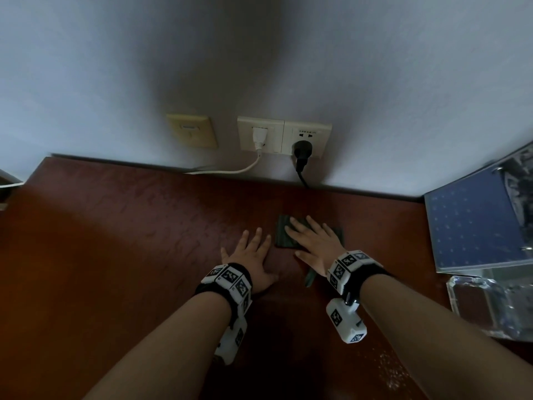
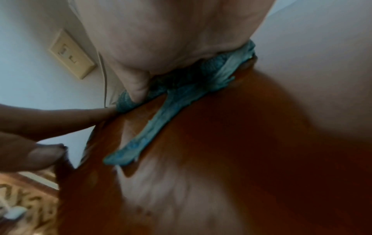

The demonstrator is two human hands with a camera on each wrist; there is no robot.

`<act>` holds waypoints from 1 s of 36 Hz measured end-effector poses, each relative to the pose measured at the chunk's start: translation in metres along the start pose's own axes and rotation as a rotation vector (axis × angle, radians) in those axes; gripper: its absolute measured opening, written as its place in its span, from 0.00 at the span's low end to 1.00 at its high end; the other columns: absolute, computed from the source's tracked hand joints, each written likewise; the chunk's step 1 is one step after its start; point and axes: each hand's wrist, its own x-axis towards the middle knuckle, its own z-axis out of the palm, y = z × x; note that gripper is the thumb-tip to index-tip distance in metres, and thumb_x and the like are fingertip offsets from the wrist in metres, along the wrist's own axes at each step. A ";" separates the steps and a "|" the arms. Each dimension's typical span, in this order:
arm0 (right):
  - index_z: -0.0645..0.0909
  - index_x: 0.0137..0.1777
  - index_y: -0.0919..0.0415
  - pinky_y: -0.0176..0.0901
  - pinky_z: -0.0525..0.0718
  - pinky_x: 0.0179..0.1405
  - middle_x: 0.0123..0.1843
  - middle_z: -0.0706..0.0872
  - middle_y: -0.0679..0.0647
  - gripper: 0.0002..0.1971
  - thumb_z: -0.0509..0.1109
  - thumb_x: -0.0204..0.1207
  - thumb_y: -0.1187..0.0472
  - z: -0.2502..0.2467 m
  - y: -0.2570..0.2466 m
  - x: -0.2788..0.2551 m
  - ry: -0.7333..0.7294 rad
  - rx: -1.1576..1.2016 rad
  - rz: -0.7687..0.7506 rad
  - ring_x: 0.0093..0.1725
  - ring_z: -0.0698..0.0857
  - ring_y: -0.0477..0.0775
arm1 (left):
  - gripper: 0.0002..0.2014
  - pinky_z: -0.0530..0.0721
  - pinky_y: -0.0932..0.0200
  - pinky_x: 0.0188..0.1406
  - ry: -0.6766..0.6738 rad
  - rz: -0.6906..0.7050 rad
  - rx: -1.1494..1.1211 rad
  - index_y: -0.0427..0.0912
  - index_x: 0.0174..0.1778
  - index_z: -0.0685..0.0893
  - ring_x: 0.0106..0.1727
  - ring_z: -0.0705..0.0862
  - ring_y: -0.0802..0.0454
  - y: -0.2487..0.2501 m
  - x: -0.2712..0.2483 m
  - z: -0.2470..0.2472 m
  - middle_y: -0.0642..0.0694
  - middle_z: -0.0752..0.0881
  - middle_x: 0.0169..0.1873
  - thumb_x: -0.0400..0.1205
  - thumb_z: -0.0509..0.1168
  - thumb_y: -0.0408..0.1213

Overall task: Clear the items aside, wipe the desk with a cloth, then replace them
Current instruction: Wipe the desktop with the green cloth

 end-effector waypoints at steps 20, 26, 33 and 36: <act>0.83 0.64 0.57 0.26 0.81 0.27 0.61 0.83 0.62 0.30 0.49 0.76 0.83 -0.063 0.010 -0.019 0.231 1.043 0.382 0.48 0.84 0.58 | 0.72 0.47 0.13 0.73 -0.139 -0.019 0.105 0.59 0.83 0.25 0.83 0.23 0.40 0.008 -0.009 0.013 0.53 0.20 0.80 0.65 0.82 0.57; 0.62 0.81 0.49 0.45 0.56 0.81 0.85 0.57 0.51 0.34 0.54 0.78 0.77 -0.048 0.028 0.018 0.261 0.664 0.381 0.83 0.56 0.61 | 0.73 0.44 0.11 0.72 -0.145 -0.023 0.105 0.60 0.82 0.24 0.81 0.21 0.40 0.005 -0.006 0.015 0.53 0.18 0.79 0.64 0.83 0.59; 0.37 0.84 0.44 0.58 0.43 0.81 0.85 0.33 0.43 0.40 0.60 0.81 0.43 -0.010 0.016 0.017 0.054 0.050 0.259 0.84 0.38 0.57 | 0.73 0.42 0.10 0.70 -0.156 -0.009 0.091 0.60 0.82 0.23 0.80 0.20 0.39 0.006 -0.004 0.015 0.53 0.17 0.79 0.64 0.83 0.59; 0.36 0.83 0.42 0.57 0.41 0.81 0.84 0.32 0.42 0.39 0.57 0.82 0.42 -0.001 0.013 0.003 0.035 -0.009 0.170 0.84 0.36 0.55 | 0.74 0.43 0.09 0.69 -0.155 -0.015 0.105 0.60 0.81 0.23 0.80 0.20 0.39 0.005 -0.001 0.016 0.53 0.17 0.78 0.63 0.83 0.60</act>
